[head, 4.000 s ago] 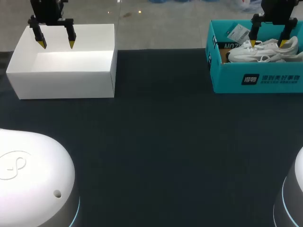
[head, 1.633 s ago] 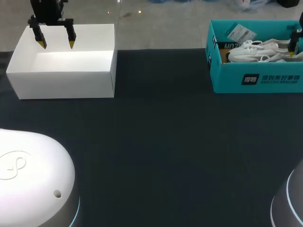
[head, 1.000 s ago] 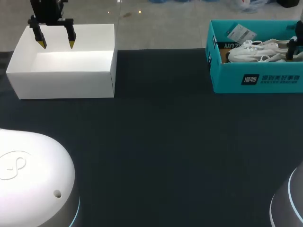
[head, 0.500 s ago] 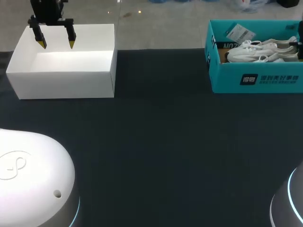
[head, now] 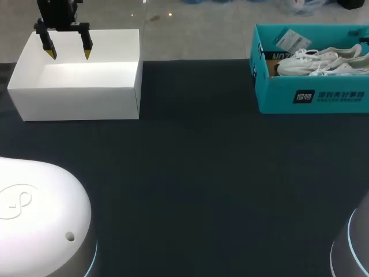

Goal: Take the shoe out of the shoebox, open the shoe tongue, remove and reinsert the insole, then place the shoe into the shoebox

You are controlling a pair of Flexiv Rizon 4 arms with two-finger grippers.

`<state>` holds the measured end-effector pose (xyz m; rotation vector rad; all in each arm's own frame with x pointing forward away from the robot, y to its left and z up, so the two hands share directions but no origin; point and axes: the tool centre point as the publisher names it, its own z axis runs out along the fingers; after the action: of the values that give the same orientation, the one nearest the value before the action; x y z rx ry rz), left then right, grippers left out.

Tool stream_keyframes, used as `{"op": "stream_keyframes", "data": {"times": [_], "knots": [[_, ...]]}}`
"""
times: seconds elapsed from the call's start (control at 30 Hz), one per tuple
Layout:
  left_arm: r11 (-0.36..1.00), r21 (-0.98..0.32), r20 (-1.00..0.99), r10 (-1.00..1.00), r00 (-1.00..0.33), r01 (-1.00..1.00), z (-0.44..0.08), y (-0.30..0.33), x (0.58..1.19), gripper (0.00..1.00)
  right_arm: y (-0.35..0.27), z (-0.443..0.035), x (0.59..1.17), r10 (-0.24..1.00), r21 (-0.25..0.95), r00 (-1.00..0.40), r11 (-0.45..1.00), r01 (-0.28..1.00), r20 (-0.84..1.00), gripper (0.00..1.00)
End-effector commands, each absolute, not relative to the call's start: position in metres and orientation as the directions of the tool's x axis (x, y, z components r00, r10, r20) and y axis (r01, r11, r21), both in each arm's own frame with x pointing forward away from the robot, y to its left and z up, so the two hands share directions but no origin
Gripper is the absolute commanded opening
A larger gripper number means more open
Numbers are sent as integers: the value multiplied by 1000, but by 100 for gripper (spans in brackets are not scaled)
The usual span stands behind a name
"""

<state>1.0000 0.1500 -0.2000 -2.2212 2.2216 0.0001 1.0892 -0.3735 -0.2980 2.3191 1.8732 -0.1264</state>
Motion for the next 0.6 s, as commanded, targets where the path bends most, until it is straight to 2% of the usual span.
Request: {"op": "stream_keyframes", "data": {"times": [0.03, 0.6], "knots": [[0, 0, 0, -1000, 0, -1000, -200, 150, 1000, 100, -370, -267, 1078, 963, 67, 215, -207, 976, -162, 0], [0, 0, 0, -1000, 0, -1000, -200, 150, 1000, 100, -358, -198, 1077, 937, 89, 314, -304, 949, -152, 0]]}}
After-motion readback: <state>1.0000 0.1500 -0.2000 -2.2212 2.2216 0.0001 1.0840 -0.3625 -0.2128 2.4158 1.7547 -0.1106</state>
